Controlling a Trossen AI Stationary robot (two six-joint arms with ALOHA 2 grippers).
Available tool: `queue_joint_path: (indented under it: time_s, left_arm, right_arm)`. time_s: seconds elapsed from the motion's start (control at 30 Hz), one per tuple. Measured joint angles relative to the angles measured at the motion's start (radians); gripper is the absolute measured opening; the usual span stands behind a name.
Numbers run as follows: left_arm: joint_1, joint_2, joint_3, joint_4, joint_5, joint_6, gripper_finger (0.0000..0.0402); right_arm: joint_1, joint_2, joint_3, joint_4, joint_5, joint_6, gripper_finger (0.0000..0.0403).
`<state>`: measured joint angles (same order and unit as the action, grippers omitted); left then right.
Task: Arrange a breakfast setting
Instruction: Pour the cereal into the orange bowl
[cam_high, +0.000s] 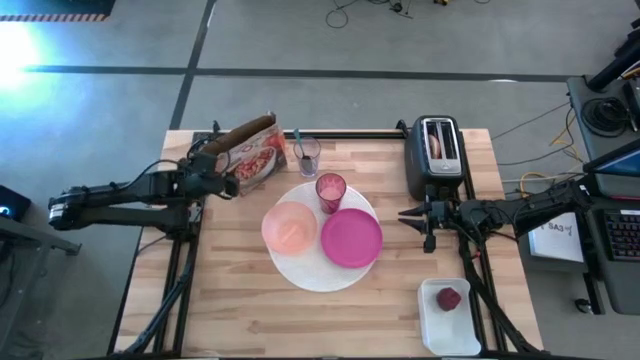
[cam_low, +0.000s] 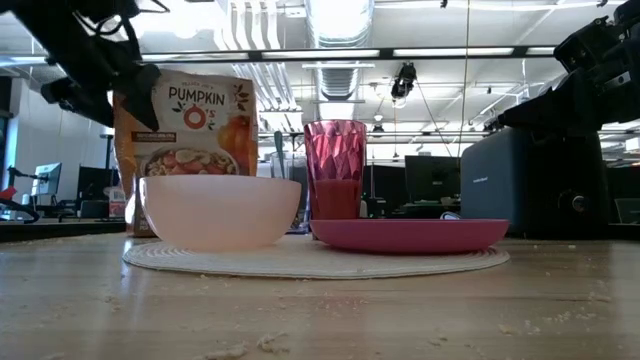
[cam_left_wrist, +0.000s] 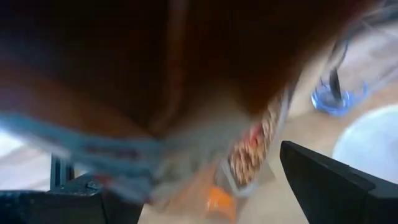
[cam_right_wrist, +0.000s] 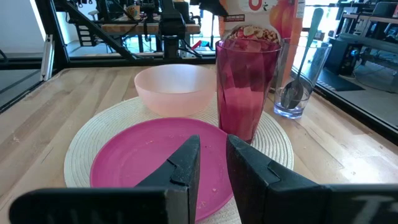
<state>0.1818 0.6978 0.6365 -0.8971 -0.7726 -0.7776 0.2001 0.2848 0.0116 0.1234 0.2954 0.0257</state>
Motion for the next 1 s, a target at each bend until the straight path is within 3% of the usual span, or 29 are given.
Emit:
queue_joint_path:
  time_s: [0.27, 0.47, 0.77, 1.0]
  left_arm:
    - [0.000, -0.085, -0.150, 0.289, -0.093, 0.185, 0.0322]
    - [0.000, -0.111, -0.173, 0.333, -0.100, 0.231, 0.0292]
    - [0.000, -0.115, -0.083, 0.245, -0.040, 0.273, 0.0185]
    - [0.000, -0.118, -0.064, 0.209, 0.029, 0.271, 0.0079]
  right_arm:
    - [0.000, 0.000, 0.000, 0.000, 0.000, 0.000, 0.0068]
    - [0.000, 0.000, 0.000, 0.000, 0.000, 0.000, 0.0068]
    - [0.000, 0.000, 0.000, 0.000, 0.000, 0.000, 0.0068]
    - [0.000, 0.000, 0.000, 0.000, 0.000, 0.000, 0.0068]
